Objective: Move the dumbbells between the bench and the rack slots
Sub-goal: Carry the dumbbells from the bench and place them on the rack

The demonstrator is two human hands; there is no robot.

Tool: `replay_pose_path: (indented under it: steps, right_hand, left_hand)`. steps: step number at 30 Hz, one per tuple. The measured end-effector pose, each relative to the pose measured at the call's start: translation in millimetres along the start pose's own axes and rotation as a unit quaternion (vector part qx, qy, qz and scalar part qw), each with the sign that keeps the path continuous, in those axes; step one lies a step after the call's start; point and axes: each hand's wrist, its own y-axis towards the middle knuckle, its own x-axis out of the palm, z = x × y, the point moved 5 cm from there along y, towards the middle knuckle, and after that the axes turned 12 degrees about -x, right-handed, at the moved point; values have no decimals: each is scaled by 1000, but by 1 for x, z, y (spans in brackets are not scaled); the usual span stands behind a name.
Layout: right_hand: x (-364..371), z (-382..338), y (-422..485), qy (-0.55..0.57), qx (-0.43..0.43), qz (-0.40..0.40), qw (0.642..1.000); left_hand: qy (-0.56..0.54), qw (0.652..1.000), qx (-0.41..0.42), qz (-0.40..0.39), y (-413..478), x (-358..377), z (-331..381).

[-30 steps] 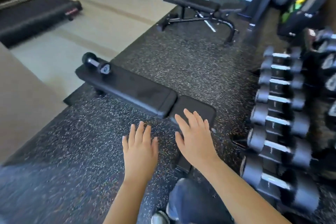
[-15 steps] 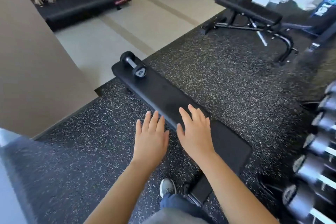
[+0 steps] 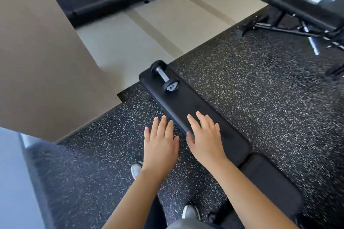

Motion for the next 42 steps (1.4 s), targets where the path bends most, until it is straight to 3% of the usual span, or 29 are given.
replay_pose_path:
  steps: [9,14,31,42]
  right_hand:
    - [13,-74,173,5,16,18,1000]
    - [21,-82,232,25,50,35,998]
    - [13,44,426,49,201,108,972]
    - [76,92,500,71,229,66,969]
  left_hand:
    - [-13,999,35,0,150,-44,-103]
    - [-6,997,81,14,222,-52,-123]
    - [55,966,249,-37,475,-30,-45]
    - [81,946,295,-108,578,25,-45]
